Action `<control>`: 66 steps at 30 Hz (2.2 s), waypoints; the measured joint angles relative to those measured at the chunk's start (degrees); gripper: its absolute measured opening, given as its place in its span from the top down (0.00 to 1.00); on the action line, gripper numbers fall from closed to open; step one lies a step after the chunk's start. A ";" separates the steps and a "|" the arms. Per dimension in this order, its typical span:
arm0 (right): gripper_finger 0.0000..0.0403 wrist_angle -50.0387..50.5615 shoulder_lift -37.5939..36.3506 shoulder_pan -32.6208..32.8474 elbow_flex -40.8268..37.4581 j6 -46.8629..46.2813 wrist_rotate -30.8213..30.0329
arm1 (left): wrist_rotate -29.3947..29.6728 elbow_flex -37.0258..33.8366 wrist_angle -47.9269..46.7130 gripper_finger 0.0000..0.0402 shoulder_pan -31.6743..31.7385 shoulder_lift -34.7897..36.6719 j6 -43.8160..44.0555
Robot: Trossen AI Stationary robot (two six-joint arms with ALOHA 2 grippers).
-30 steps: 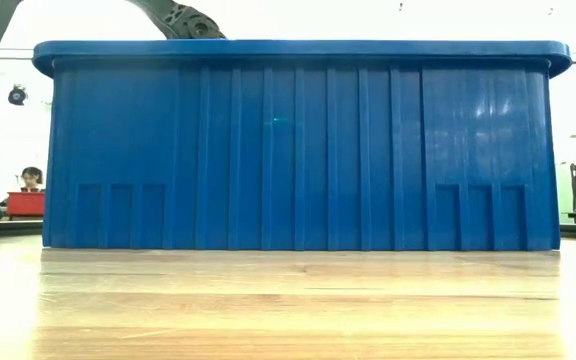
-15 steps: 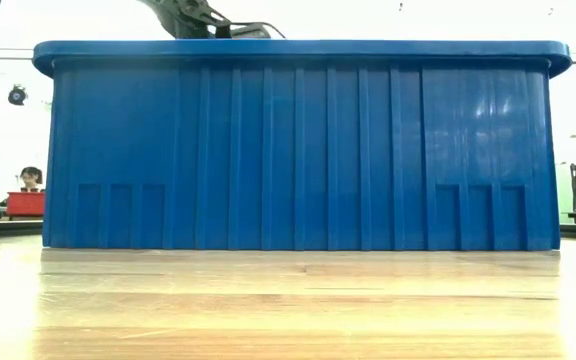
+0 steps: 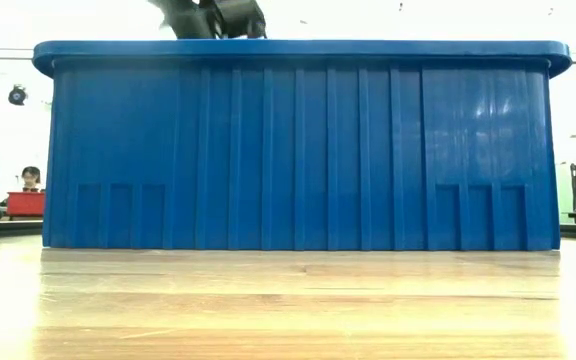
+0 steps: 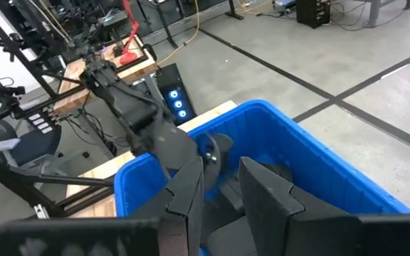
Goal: Pick and place slides into bin
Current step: Put the black slide into the bin, then return to Home Position
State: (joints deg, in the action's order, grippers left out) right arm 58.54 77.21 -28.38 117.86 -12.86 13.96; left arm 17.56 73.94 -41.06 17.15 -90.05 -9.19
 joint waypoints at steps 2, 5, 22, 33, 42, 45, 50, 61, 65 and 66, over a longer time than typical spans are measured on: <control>0.79 -0.06 -0.05 0.00 0.00 0.02 0.00 | -0.18 0.53 0.13 0.25 -0.89 1.76 1.39; 0.79 -0.38 -0.09 0.02 0.00 0.02 0.00 | -1.28 1.81 2.81 0.36 -2.37 5.23 2.76; 0.79 -0.50 -0.09 0.00 0.00 -0.20 -0.07 | -17.23 0.15 26.42 0.98 -10.07 21.11 7.24; 0.79 -1.98 -0.09 -0.02 -0.02 -0.15 -0.52 | -18.22 -21.47 37.61 1.00 -13.47 39.71 10.50; 0.79 -5.43 -0.09 -0.02 -0.02 0.02 -0.55 | -17.67 -42.83 51.76 1.00 -13.49 57.12 10.22; 0.79 -5.42 -0.13 -0.02 -0.02 0.02 -0.53 | -19.33 -48.40 56.74 1.00 -13.53 60.25 7.50; 0.79 -5.53 -0.22 -0.02 -0.02 0.56 -0.54 | -20.64 -55.13 62.20 1.00 -13.53 62.89 7.47; 0.79 -5.52 -0.22 -0.02 -0.02 0.63 -0.55 | -20.08 -64.11 62.70 1.00 -13.55 76.31 7.35; 0.79 -5.51 -0.22 -0.02 -0.02 0.72 -0.55 | -19.50 -66.21 63.17 1.00 -13.58 81.34 7.11; 0.79 -5.52 -0.22 -0.02 -0.02 0.69 -0.54 | -18.79 -66.80 62.56 1.00 -13.57 82.48 6.88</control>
State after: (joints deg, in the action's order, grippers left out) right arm 53.03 76.99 -28.40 117.84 -12.17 13.42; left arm -1.23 7.14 21.50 3.58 -7.57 -2.30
